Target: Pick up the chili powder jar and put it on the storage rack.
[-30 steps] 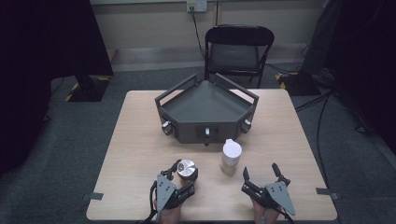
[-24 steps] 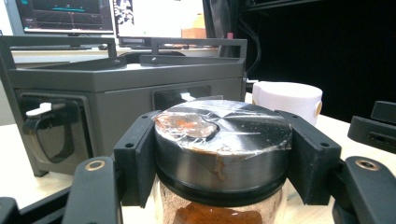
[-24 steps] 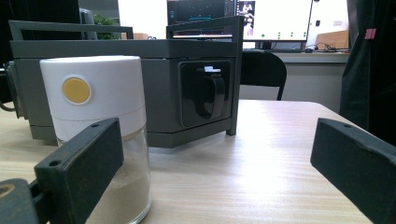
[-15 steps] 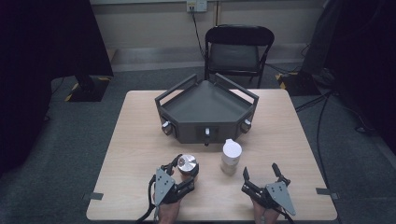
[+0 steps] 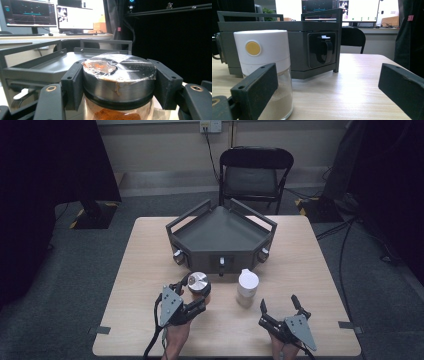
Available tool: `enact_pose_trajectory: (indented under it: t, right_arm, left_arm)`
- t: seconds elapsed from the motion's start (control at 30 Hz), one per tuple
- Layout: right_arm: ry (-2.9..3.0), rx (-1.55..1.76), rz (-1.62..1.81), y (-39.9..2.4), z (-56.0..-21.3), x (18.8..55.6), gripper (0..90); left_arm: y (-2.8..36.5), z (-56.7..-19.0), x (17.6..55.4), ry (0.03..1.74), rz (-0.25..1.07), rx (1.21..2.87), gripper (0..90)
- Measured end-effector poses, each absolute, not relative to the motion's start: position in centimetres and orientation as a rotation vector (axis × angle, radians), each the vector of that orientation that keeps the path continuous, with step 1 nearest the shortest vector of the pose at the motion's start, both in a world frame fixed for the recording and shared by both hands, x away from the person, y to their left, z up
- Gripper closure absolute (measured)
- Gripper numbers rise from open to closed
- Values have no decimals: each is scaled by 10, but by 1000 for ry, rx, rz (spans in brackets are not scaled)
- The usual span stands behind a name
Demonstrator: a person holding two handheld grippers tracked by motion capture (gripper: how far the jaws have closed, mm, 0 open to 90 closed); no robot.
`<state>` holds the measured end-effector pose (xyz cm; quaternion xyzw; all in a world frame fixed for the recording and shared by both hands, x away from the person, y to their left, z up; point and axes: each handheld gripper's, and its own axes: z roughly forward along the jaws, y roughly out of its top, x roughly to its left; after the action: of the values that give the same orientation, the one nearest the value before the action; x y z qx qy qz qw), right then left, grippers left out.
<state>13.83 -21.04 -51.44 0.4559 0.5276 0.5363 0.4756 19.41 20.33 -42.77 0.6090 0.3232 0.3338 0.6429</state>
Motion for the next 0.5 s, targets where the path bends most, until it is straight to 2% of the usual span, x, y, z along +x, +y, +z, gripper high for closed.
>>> enact_pose_trajectory:
  t: [0.5]
  right_arm:
    - [1287,1118,1312,-210,-514,138,11]
  left_arm:
    - [201,-400,227,738,747,1365,351]
